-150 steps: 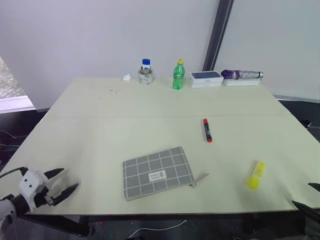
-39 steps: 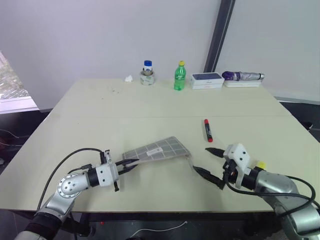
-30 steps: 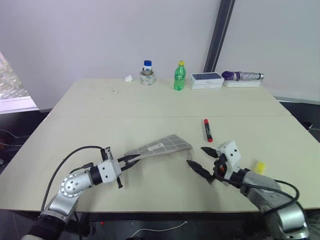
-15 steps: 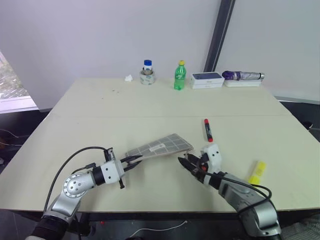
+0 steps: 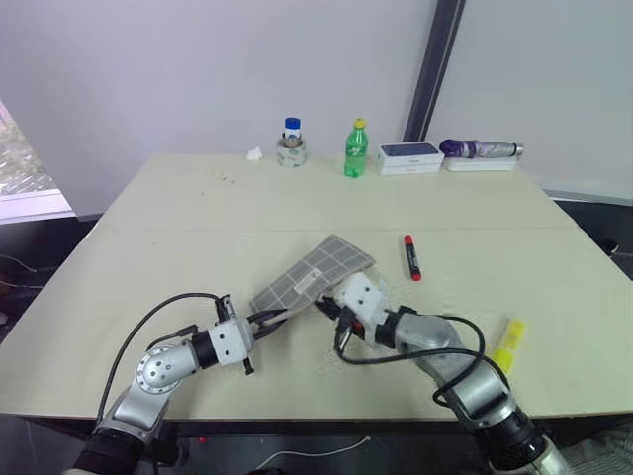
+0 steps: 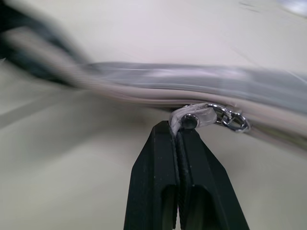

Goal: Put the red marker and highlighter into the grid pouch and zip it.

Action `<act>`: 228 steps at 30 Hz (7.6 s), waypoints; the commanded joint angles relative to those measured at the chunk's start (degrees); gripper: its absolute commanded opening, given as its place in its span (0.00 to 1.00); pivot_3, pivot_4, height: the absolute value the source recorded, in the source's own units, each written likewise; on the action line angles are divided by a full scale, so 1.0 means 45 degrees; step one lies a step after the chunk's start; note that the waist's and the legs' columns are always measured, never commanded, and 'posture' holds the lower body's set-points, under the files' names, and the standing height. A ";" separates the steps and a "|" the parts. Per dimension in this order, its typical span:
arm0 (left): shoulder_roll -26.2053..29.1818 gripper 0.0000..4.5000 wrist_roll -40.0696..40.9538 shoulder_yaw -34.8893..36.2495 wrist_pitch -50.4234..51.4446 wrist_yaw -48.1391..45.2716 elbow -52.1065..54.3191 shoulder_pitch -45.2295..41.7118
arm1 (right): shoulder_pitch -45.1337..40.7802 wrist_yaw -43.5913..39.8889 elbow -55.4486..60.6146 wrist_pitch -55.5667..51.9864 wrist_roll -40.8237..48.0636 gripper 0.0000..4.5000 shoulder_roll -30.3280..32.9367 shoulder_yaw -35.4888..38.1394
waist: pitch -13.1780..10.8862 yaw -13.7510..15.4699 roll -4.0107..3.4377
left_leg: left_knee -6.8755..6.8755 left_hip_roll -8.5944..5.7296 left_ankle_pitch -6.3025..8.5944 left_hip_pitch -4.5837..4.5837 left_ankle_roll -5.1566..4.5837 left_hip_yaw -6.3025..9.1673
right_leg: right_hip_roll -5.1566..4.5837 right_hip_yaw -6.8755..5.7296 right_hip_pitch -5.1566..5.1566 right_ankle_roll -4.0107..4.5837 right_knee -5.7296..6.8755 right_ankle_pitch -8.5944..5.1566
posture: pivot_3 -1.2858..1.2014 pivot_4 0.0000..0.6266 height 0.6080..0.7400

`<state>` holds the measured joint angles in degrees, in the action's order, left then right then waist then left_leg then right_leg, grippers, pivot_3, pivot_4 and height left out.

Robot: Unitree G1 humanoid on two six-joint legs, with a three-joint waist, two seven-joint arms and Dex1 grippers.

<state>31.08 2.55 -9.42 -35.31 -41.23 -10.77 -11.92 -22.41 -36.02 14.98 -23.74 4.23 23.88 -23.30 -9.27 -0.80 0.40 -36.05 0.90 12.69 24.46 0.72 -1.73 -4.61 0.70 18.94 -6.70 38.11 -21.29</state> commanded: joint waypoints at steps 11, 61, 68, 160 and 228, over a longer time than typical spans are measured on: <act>-0.0573 0.00 -0.0533 0.0099 0.0399 0.0629 0.0051 -0.0928 | -0.1762 -0.3364 -0.1464 0.2943 -0.0911 0.01 -0.0127 -0.1610 | -0.0001 0.0002 0.0002 | -0.0010 0.0000 -0.0001 0.0000 0.0001 0.0001 | 0.0001 -0.0005 -0.0007 -0.0001 0.0000 0.0001 | 0.52 0.24 1.00; 0.0505 0.00 -0.0771 0.1085 -0.1234 0.1204 -0.0711 -0.0266 | 0.3001 0.4915 0.1519 -0.1490 -0.0456 0.99 -0.0937 0.5964 | -0.0005 -0.0002 0.0009 | 0.0006 0.0001 -0.0005 -0.0008 0.0011 0.0003 | -0.0007 -0.0001 -0.0016 0.0001 -0.0002 0.0001 | 0.52 0.24 1.00; 0.0292 0.00 -0.0993 0.0921 -0.0994 0.1318 -0.0419 -0.0417 | 0.0031 0.5339 -0.2818 -0.1339 -0.0117 0.99 -0.1145 0.6570 | -0.0006 -0.0004 0.0009 | 0.0013 -0.0003 -0.0006 -0.0001 0.0009 -0.0005 | -0.0008 -0.0001 -0.0005 0.0001 -0.0002 0.0001 | 0.52 0.24 1.00; 0.0124 0.00 -0.0135 -0.0555 -0.0878 -0.1339 0.0163 -0.1782 | 0.1347 -0.2902 0.0224 0.8302 -0.1308 0.99 0.4935 0.4180 | -0.0023 0.0060 0.0021 | -0.0018 0.0005 -0.0008 0.0001 0.0010 -0.0006 | 0.0007 0.0005 -0.0023 -0.0002 -0.0011 0.0000 | 0.52 0.24 1.00; -0.0477 0.00 -0.1849 -0.0689 -0.1719 0.0347 -0.0734 -0.2135 | 0.6114 -0.0623 0.2617 0.4472 0.1718 0.20 0.2033 0.7699 | 0.0001 0.0013 0.0008 | 0.0115 -0.0004 -0.0100 -0.0014 0.0100 0.0055 | 0.0048 -0.0018 0.0017 0.0044 0.0043 -0.0034 | 0.52 0.24 1.00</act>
<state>28.92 -6.01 -12.74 -42.69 -40.50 -15.11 -20.90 4.77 -35.73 24.54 -6.98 11.48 31.71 12.47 -9.27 -0.74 0.44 -35.58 0.89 12.24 24.39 1.16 -1.47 -4.39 0.60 19.00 -6.50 38.30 -21.44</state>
